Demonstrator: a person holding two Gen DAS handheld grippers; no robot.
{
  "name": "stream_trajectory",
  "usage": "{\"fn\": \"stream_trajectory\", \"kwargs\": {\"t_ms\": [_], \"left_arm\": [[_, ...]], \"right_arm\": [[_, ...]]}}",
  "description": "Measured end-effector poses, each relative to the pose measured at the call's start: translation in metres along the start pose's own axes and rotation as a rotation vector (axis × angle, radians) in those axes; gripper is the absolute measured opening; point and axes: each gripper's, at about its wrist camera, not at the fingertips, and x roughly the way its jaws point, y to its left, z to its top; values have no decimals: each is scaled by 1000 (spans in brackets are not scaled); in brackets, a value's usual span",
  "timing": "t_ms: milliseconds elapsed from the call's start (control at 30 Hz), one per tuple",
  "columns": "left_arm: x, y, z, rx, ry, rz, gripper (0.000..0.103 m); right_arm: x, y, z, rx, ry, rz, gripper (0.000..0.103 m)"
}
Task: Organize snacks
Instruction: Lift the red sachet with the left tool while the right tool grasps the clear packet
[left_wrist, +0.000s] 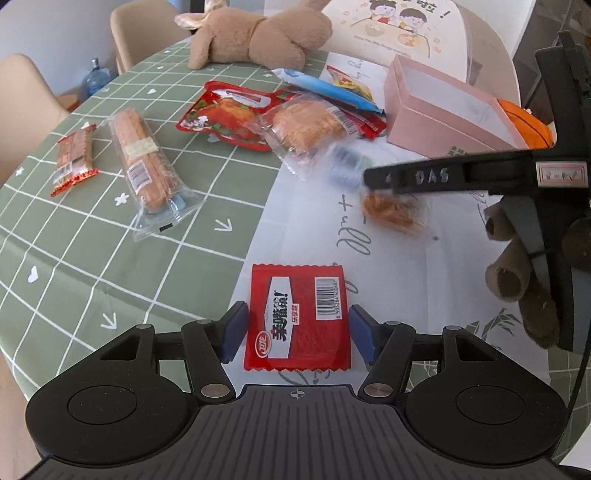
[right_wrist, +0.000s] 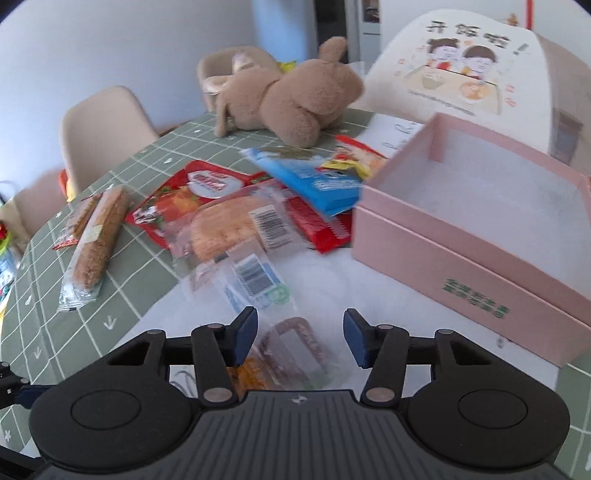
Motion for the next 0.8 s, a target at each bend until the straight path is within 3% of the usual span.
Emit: {"fn": "stream_trajectory", "kwargs": {"t_ms": [100, 200, 367, 533, 567, 667, 800], "left_arm": [[0, -2, 0, 1, -2, 7, 66], [0, -3, -1, 3, -4, 14, 66], [1, -6, 0, 6, -3, 27, 65], [2, -8, -1, 18, -4, 40, 65], [2, -8, -1, 19, -4, 39, 65], [2, -8, -1, 23, -3, 33, 65], [2, -7, 0, 19, 4, 30, 65]], "right_arm": [[0, 12, -3, -61, 21, 32, 62], [0, 17, -10, -97, 37, 44, 63], [-16, 5, -17, -80, 69, 73, 48], [-34, -12, -28, -56, 53, -23, 48], [-42, -14, -32, -75, 29, -22, 49], [-57, -15, -42, -149, -10, 10, 66], [-61, -21, -48, -162, -20, -11, 66]]}}
